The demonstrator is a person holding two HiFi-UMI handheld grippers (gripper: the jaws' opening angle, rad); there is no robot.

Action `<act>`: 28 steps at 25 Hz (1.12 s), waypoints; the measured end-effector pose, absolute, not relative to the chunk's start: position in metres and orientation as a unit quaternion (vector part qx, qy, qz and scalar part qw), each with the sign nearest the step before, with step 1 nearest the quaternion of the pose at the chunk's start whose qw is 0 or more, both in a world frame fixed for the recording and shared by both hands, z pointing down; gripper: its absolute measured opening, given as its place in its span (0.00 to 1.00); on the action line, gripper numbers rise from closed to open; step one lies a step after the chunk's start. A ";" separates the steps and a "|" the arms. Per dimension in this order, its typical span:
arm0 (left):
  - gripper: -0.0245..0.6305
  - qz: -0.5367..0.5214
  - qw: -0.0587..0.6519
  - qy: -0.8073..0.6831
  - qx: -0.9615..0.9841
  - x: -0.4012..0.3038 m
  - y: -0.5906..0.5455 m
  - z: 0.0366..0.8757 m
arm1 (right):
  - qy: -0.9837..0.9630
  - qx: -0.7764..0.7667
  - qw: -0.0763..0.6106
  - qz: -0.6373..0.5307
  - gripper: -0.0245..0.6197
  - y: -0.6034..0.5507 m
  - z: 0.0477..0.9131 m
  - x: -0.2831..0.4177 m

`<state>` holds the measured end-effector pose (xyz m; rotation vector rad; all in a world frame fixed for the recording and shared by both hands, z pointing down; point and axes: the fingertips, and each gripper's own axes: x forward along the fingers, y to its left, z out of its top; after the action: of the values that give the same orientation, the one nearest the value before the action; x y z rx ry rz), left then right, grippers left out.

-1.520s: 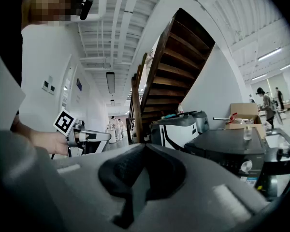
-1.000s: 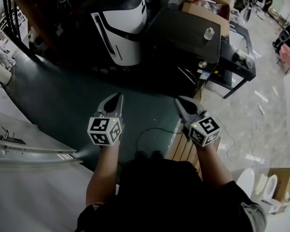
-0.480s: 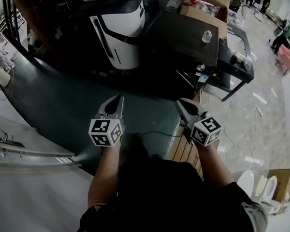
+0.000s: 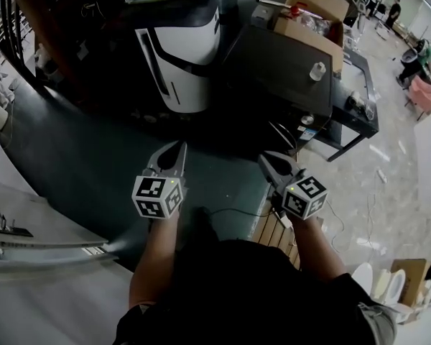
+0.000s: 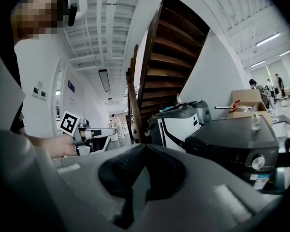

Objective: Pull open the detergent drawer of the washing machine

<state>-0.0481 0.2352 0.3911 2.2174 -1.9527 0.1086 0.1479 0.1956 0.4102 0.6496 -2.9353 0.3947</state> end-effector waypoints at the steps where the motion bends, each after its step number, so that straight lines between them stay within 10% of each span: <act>1: 0.05 0.036 0.093 -0.656 0.748 -0.057 0.225 0.391 | -0.967 0.212 0.057 0.129 0.04 0.189 0.411 0.138; 28: 0.05 0.060 0.134 -0.589 0.794 -0.179 0.096 0.425 | -0.926 0.296 0.105 0.211 0.04 0.088 0.463 0.029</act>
<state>-0.1787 0.0964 0.4254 2.3023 -1.7077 0.1745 0.0288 0.0879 0.4626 0.8731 -2.7278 0.6227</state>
